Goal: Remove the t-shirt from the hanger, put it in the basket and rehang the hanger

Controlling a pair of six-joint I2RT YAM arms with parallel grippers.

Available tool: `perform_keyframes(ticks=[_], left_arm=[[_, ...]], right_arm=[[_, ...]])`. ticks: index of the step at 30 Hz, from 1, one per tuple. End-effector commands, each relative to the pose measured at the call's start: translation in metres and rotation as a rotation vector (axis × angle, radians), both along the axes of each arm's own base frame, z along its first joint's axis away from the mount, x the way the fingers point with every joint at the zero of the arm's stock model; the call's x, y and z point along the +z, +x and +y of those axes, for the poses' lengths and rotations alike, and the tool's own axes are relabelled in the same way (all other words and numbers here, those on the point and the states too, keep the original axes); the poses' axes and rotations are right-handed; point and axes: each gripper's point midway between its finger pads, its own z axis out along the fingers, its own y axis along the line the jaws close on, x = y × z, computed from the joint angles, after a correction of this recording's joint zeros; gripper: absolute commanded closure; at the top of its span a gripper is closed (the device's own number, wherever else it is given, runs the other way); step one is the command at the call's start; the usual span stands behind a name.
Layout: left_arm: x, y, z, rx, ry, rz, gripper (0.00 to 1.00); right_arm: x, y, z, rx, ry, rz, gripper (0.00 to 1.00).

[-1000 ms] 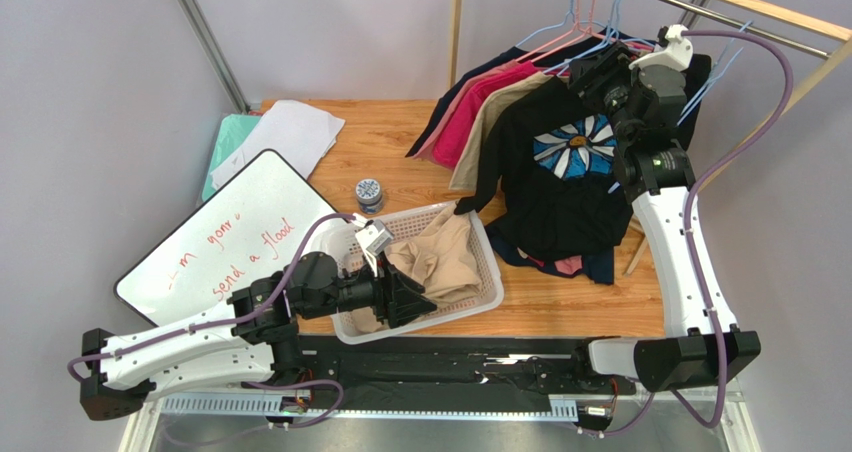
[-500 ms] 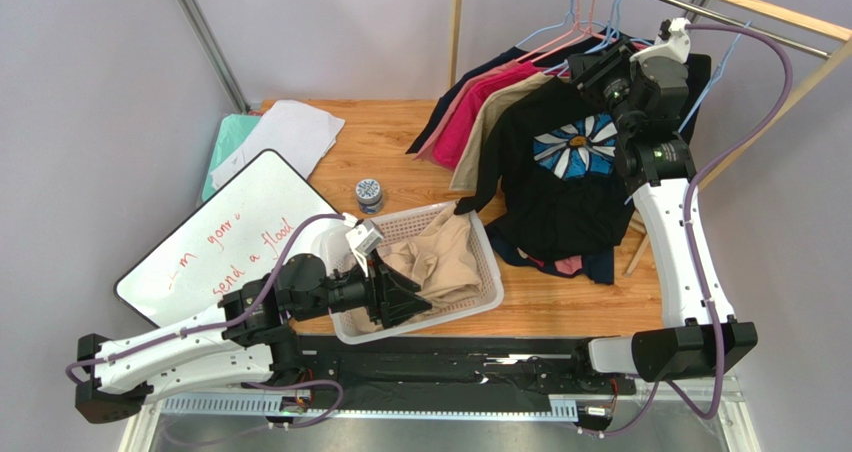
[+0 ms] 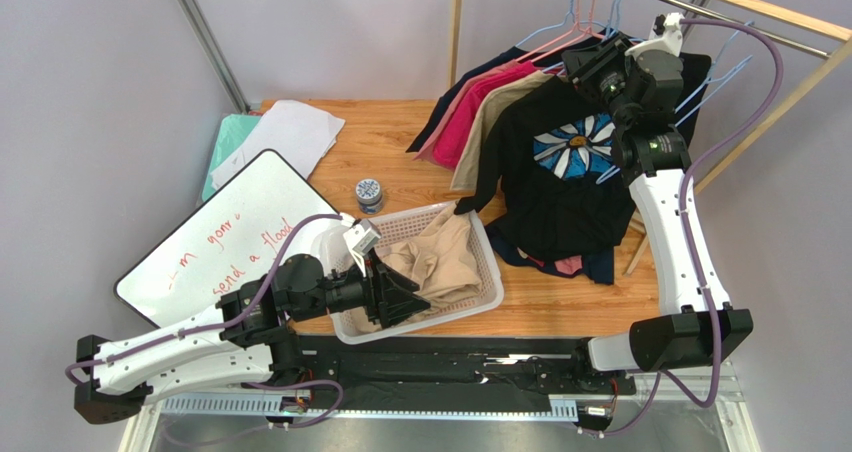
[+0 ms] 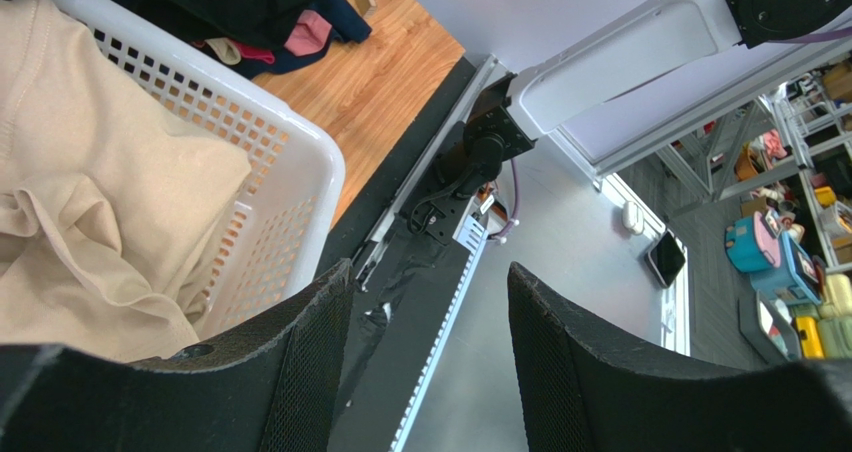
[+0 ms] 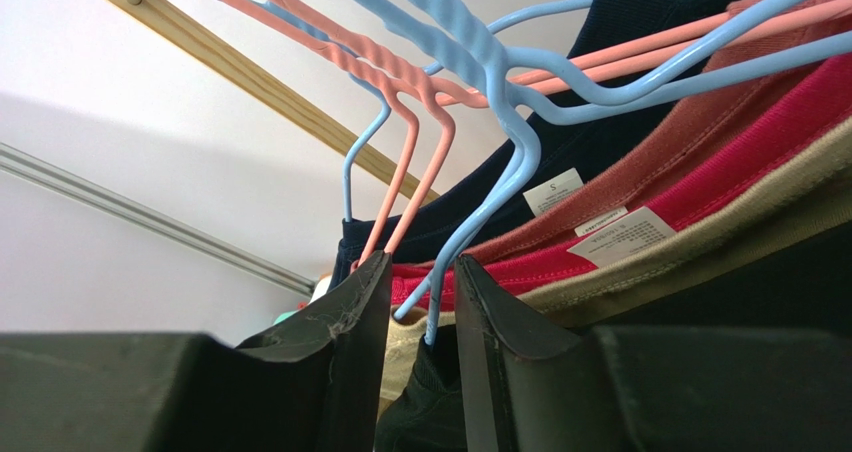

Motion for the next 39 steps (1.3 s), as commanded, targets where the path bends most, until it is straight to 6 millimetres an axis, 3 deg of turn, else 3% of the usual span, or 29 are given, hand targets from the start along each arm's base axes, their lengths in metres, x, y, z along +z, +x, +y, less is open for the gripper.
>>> perform_keyframes(ticks=[1,6,12,14,17,26,32,34,39], left_arm=[[0.005,0.000,0.001,0.002,-0.011,-0.014,0.37],[0.006,-0.001,0.001,-0.004,-0.012,-0.016,0.37],[0.004,0.000,0.001,0.003,-0.005,-0.016,0.37],[0.005,0.000,0.000,0.002,-0.006,-0.014,0.37],[0.004,0.000,-0.001,0.000,-0.003,-0.013,0.37],[0.007,0.002,0.002,0.013,-0.002,-0.019,0.36],[0.006,0.001,0.002,0.010,0.000,-0.017,0.37],[0.007,0.001,0.002,0.012,-0.002,-0.016,0.36],[0.005,0.001,0.002,0.011,-0.002,-0.012,0.37]], right_arm=[[0.036,-0.005,0.000,0.008,0.021,-0.096,0.66],[0.039,-0.004,0.003,0.025,0.023,-0.108,0.80],[0.040,-0.005,0.004,0.025,0.027,-0.129,0.84],[0.045,-0.004,0.005,0.033,0.031,-0.163,0.83],[0.048,0.000,0.004,0.026,0.032,-0.194,0.73],[0.037,0.020,-0.001,0.000,0.026,-0.219,0.73],[0.025,0.025,-0.008,-0.025,0.036,-0.216,0.84],[0.023,0.025,-0.009,-0.027,0.027,-0.220,0.98],[0.035,0.008,-0.011,-0.027,-0.028,-0.292,1.00]])
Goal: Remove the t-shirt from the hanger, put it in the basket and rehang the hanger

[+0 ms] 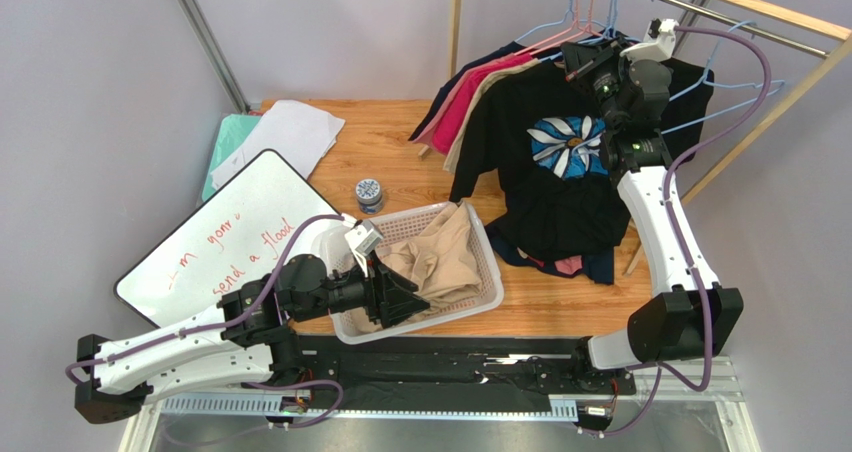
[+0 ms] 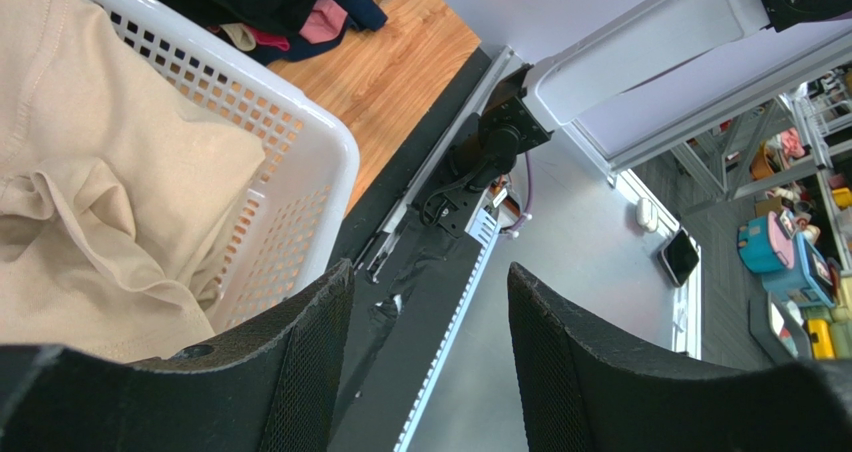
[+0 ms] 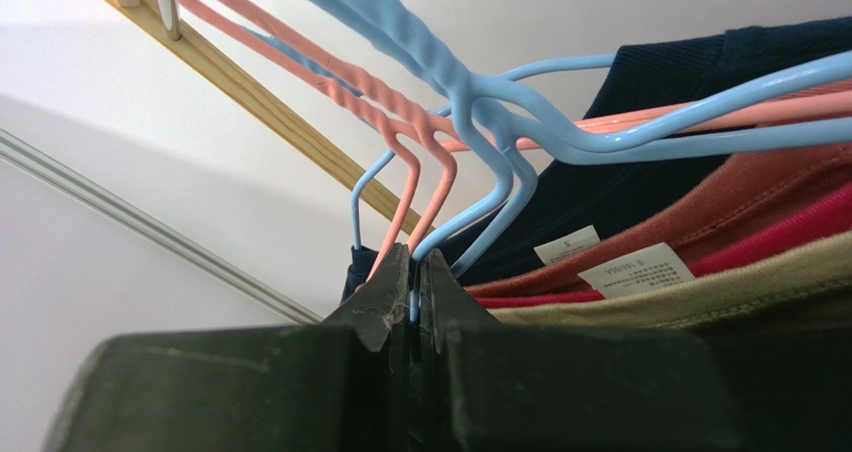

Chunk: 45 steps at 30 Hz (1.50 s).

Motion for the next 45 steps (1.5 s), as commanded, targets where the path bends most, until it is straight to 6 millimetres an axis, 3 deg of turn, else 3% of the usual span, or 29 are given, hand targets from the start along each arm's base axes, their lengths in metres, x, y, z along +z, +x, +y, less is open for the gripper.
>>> perform_keyframes(ticks=[1,6,10,18,19,23,29,36,41,44,45], left_arm=[[0.014,-0.002,0.000,-0.007,-0.036,-0.022,0.37],[0.015,-0.003,-0.002,-0.018,-0.042,-0.020,0.37],[0.014,-0.003,-0.005,-0.026,-0.035,-0.017,0.37],[0.017,-0.003,-0.002,-0.018,-0.032,-0.021,0.37],[0.017,-0.003,-0.001,-0.018,-0.029,-0.021,0.37],[0.017,-0.001,-0.002,-0.011,-0.026,-0.024,0.37],[0.017,-0.002,-0.012,-0.037,-0.017,-0.021,0.37],[0.020,-0.003,-0.013,-0.044,-0.020,-0.019,0.37],[0.022,-0.002,-0.013,-0.037,-0.024,-0.022,0.37],[0.025,-0.001,-0.017,-0.040,-0.028,-0.023,0.36],[0.031,-0.001,-0.018,-0.043,-0.036,-0.029,0.36]], right_arm=[[0.032,-0.022,-0.012,-0.048,-0.094,-0.161,1.00],[0.034,-0.050,-0.011,-0.059,-0.265,-0.341,1.00],[0.033,-0.048,-0.017,-0.100,-0.376,-0.380,1.00],[0.065,-0.046,-0.012,-0.119,-0.573,-0.502,1.00],[0.063,-0.045,-0.011,-0.110,-0.594,-0.492,1.00],[0.071,-0.058,-0.005,-0.126,-0.701,-0.531,1.00],[0.067,-0.069,0.005,-0.162,-0.847,-0.536,1.00],[0.075,-0.081,0.009,-0.177,-0.851,-0.556,1.00],[0.081,-0.092,0.007,-0.169,-0.756,-0.510,1.00],[0.070,-0.100,0.008,-0.116,-0.674,-0.430,1.00],[0.056,-0.100,0.010,-0.082,-0.593,-0.369,1.00]])
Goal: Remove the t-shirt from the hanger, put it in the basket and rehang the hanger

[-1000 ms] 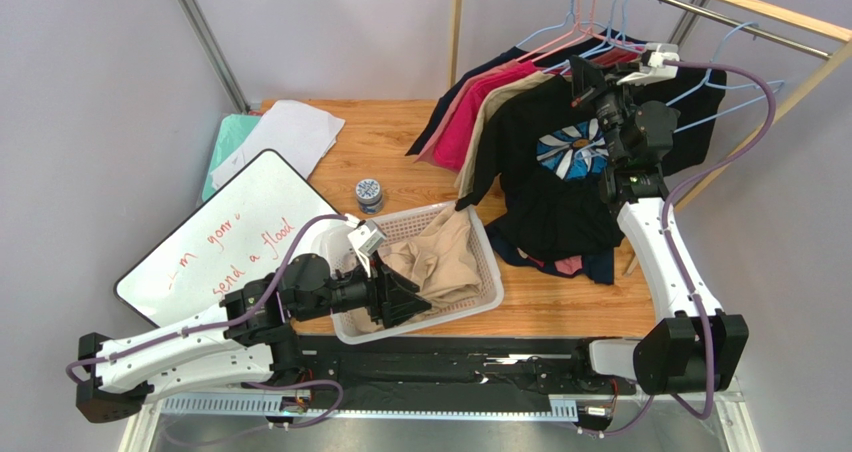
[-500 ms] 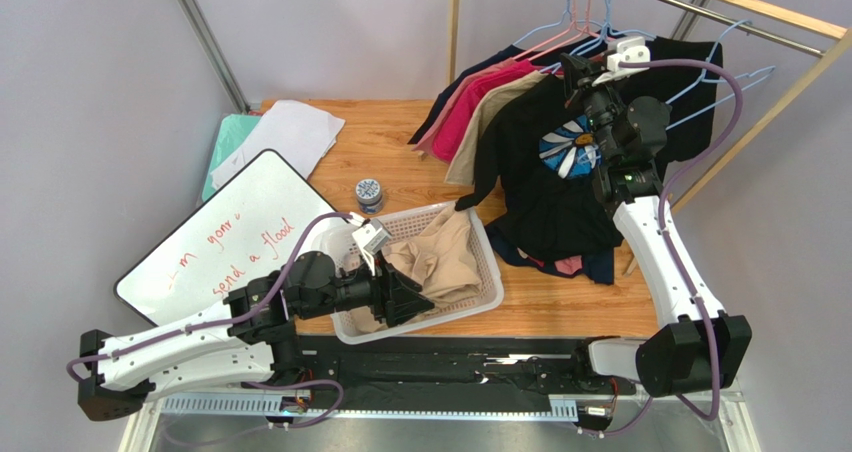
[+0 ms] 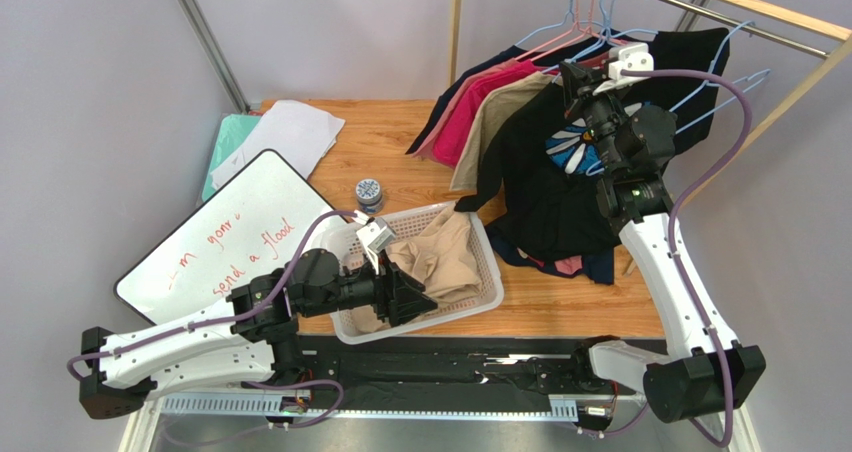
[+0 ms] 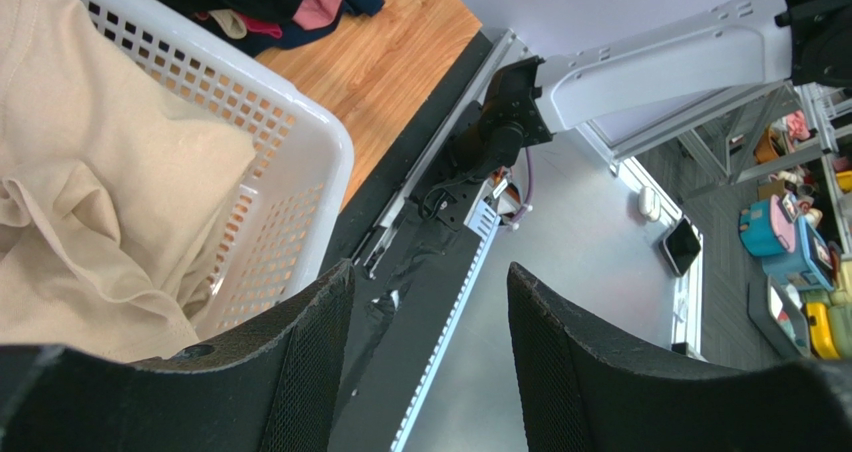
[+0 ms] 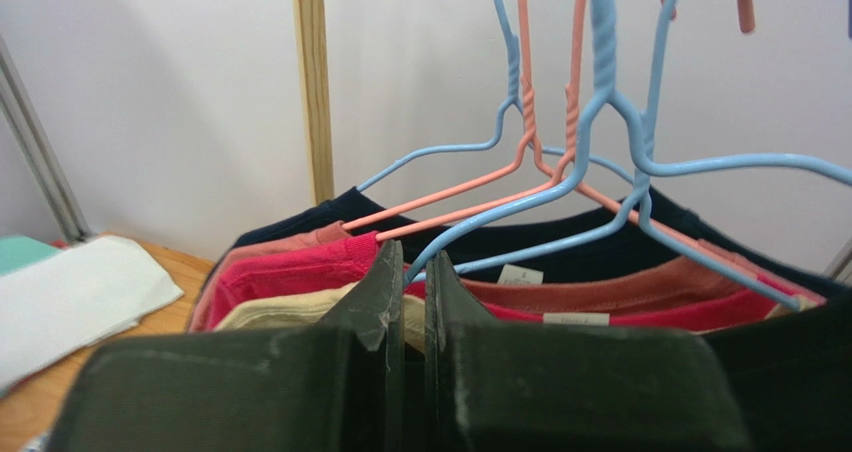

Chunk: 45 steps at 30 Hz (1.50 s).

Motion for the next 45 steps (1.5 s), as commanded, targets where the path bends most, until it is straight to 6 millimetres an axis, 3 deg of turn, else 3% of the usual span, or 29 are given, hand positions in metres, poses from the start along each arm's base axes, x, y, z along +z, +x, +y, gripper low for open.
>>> perform_keyframes(ticks=[1,5,6,8,12,14,16,23,25,27,34,39,45], left_arm=[[0.037,0.000,-0.007,-0.021,-0.072,-0.047,0.36],[0.045,0.002,-0.017,-0.037,-0.044,-0.075,0.36],[0.054,0.004,-0.016,-0.035,-0.054,-0.087,0.36],[0.059,0.007,-0.020,-0.032,-0.044,-0.107,0.36],[0.089,0.014,-0.026,-0.019,-0.064,-0.165,0.36],[0.094,0.019,-0.033,-0.020,-0.048,-0.191,0.36],[0.111,0.022,-0.036,-0.014,-0.059,-0.224,0.35],[0.144,0.043,-0.055,0.036,-0.046,-0.304,0.30],[0.143,0.055,-0.064,0.060,-0.010,-0.341,0.28],[0.155,0.063,-0.068,0.082,-0.003,-0.374,0.25],[0.147,0.121,-0.087,0.188,0.077,-0.391,0.24],[0.145,0.128,-0.102,0.135,0.051,-0.410,0.24],[0.117,0.146,-0.111,0.180,0.119,-0.376,0.26]], right_arm=[[0.033,-0.036,-0.008,0.018,0.191,-0.007,1.00],[0.017,-0.058,-0.011,0.032,0.354,0.116,1.00],[0.003,-0.061,-0.011,0.026,0.385,0.181,1.00],[0.007,-0.078,-0.013,0.042,0.427,0.175,1.00],[0.003,-0.091,-0.006,0.093,0.512,0.240,1.00],[0.005,-0.094,-0.005,0.107,0.561,0.259,1.00],[0.012,-0.100,-0.004,0.125,0.585,0.251,1.00],[0.055,-0.124,-0.003,0.173,0.586,0.205,1.00],[0.057,-0.128,-0.004,0.169,0.588,0.202,1.00],[0.057,-0.132,-0.005,0.172,0.599,0.203,1.00],[0.059,-0.139,0.011,0.280,0.644,0.234,1.00],[0.063,-0.139,0.020,0.332,0.651,0.248,1.00],[0.057,-0.141,0.029,0.376,0.686,0.295,1.00]])
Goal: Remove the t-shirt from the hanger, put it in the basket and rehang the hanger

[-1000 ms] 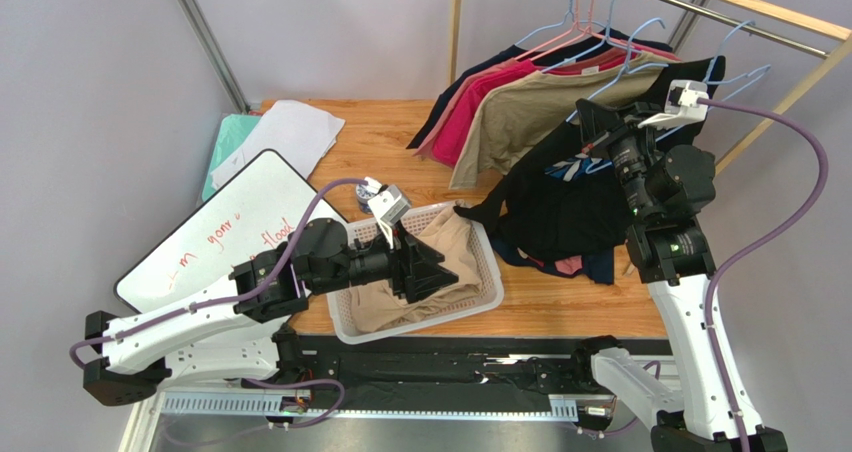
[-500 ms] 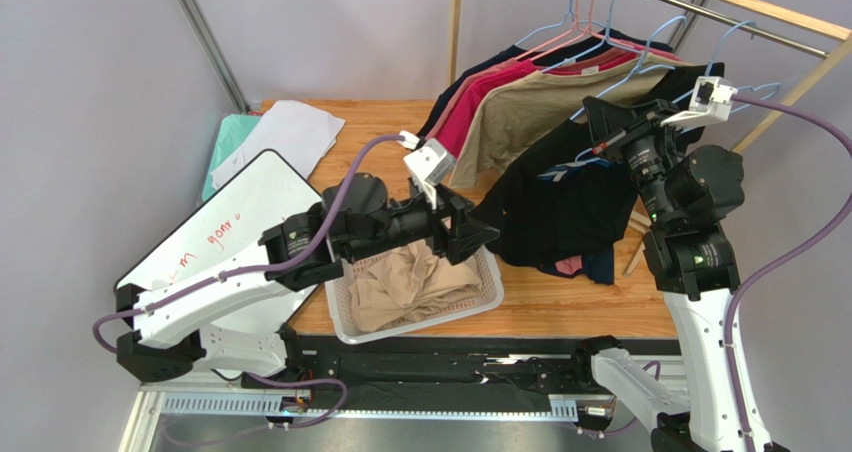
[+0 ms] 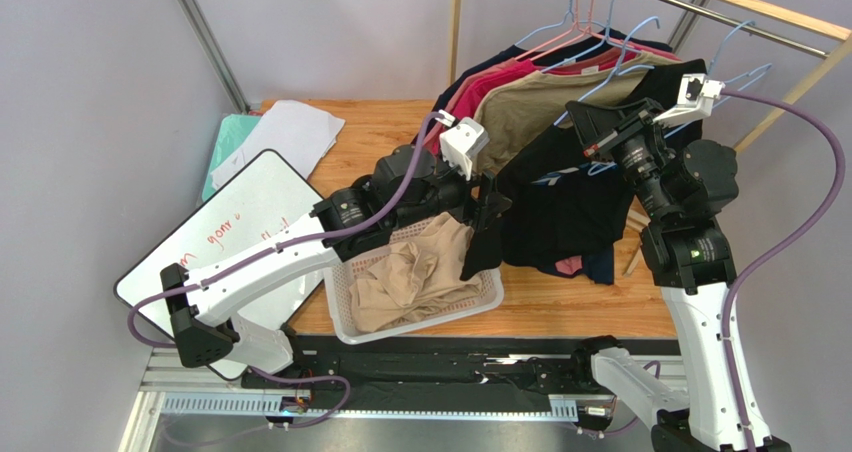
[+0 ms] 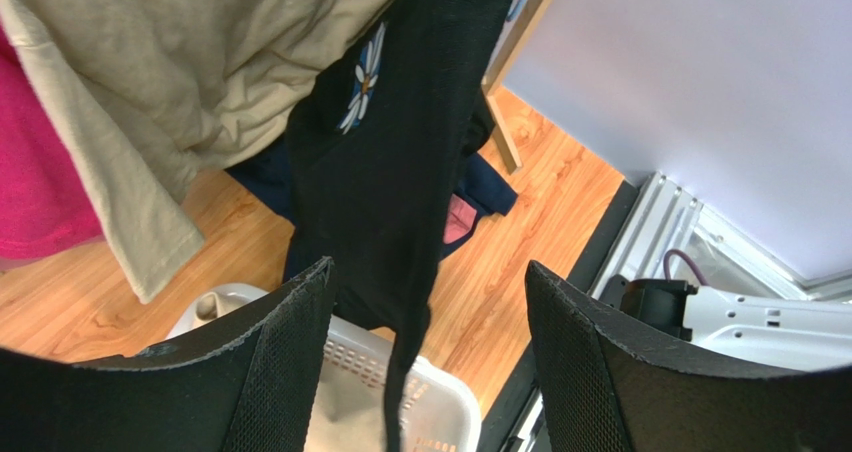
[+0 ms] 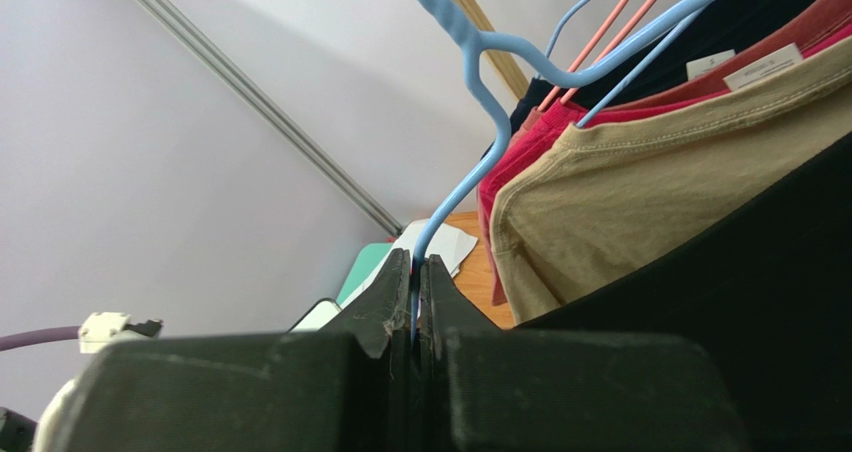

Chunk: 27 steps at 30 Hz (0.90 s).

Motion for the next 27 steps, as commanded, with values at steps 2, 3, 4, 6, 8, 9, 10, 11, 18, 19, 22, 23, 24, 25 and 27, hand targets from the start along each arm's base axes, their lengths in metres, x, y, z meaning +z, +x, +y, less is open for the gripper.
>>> perform_keyframes(ticks=[2,3,4,6,8,9,10,11,18,19,22,23,24,25,27], left_arm=[[0.000,0.008,-0.007,0.010,-0.009,-0.019,0.28],[-0.003,0.007,-0.007,0.017,-0.014,0.000,0.29],[-0.014,0.007,-0.006,0.021,-0.007,0.015,0.29],[-0.021,0.004,-0.006,0.022,-0.024,0.042,0.30],[-0.034,0.004,-0.003,0.027,-0.028,0.060,0.36],[-0.038,0.004,-0.002,0.032,-0.027,0.075,0.39],[-0.043,0.004,-0.001,0.034,-0.019,0.082,0.44],[-0.044,0.005,0.000,0.039,-0.015,0.083,0.55],[-0.044,0.014,0.018,0.090,0.024,0.070,1.00],[-0.045,0.016,0.021,0.100,0.026,0.072,1.00],[-0.039,0.023,0.034,0.152,0.013,0.063,1.00],[-0.037,0.024,0.038,0.163,0.010,0.059,1.00],[-0.029,0.023,0.045,0.179,-0.010,0.046,1.00],[-0.028,0.022,0.047,0.180,-0.020,0.040,1.00],[-0.016,0.016,0.055,0.173,-0.053,0.015,1.00]], right_arm=[[0.032,-0.019,0.015,0.107,0.083,-0.081,1.00],[0.031,-0.018,0.016,0.108,0.084,-0.079,1.00],[0.030,-0.019,0.015,0.107,0.083,-0.078,1.00],[0.025,-0.019,0.015,0.104,0.089,-0.066,1.00],[0.025,-0.023,0.012,0.096,0.102,-0.065,1.00],[0.023,-0.024,0.012,0.094,0.105,-0.062,1.00],[0.023,-0.024,0.010,0.086,0.112,-0.062,1.00],[0.025,-0.027,0.009,0.082,0.117,-0.069,1.00],[0.021,-0.025,-0.003,0.010,0.107,-0.060,1.00],[0.019,-0.025,-0.003,0.008,0.105,-0.056,1.00],[0.017,-0.024,-0.006,-0.011,0.103,-0.054,1.00],[0.016,-0.024,-0.007,-0.016,0.099,-0.052,1.00],[0.015,-0.022,-0.008,-0.022,0.099,-0.050,1.00],[0.014,-0.021,-0.009,-0.030,0.097,-0.045,1.00],[0.009,-0.017,-0.013,-0.055,0.097,-0.032,1.00]])
